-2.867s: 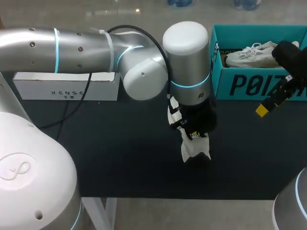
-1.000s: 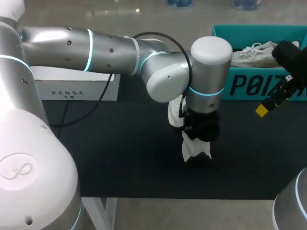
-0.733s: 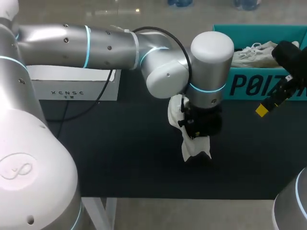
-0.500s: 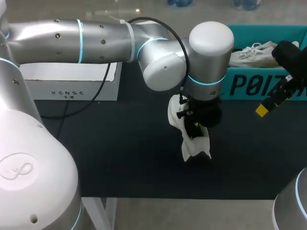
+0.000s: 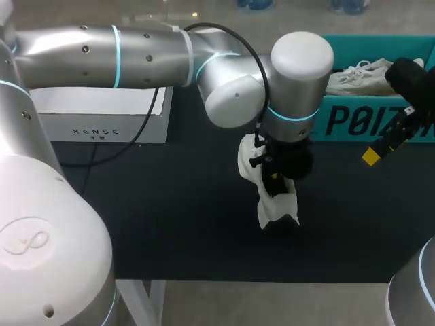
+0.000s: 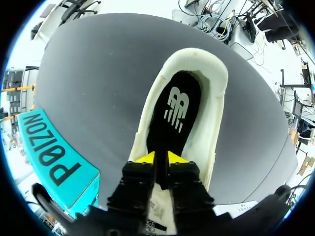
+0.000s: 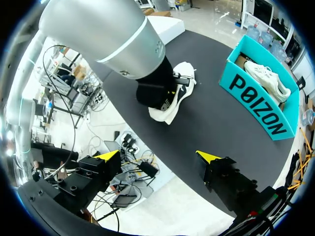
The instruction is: Take the shoe out of the shoebox, open the shoe tongue, remove and reinsert the insole, then place the shoe into the shoebox
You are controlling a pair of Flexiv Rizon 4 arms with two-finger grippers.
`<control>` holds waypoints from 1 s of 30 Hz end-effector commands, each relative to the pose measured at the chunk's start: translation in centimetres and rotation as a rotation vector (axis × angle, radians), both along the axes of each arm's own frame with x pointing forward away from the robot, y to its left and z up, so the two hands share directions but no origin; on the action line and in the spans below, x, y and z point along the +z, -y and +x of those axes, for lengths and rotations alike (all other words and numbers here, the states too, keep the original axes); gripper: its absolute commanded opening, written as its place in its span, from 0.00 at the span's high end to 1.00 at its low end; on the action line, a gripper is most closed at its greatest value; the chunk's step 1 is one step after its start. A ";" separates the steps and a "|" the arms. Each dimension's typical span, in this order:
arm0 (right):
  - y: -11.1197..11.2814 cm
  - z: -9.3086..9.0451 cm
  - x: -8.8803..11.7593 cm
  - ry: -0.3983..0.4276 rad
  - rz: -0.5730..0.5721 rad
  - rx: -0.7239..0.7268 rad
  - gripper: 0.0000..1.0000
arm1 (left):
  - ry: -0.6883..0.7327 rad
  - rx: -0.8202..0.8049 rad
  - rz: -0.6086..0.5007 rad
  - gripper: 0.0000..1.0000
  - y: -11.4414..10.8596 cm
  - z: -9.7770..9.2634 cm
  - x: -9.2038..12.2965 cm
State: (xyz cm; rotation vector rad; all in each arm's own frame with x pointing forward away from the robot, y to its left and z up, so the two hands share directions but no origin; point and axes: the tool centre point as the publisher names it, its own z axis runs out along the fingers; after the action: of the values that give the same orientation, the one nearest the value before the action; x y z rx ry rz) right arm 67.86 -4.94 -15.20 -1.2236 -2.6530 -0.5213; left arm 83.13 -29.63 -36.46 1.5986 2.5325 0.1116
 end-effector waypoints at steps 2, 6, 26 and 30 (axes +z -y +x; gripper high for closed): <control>-0.1 0.2 0.0 -0.004 -0.002 0.000 0.00 | 0.001 0.005 -0.007 0.06 -0.2 0.4 -0.2; -0.1 0.2 0.0 -0.004 -0.002 0.000 0.00 | 0.002 0.011 -0.005 0.00 -0.5 0.3 -0.2; -0.1 0.2 0.0 -0.004 -0.002 0.000 0.00 | 0.052 0.020 -0.042 0.00 -1.8 0.3 3.2; -0.1 0.2 0.0 -0.004 -0.002 0.000 0.00 | 0.075 0.029 -0.049 0.00 -2.1 0.8 4.7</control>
State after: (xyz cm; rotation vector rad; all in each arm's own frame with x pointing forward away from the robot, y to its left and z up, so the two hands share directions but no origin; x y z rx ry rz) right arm 67.86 -4.95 -15.19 -1.2237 -2.6531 -0.5212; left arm 84.24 -28.41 -33.07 1.5165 2.4891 0.1064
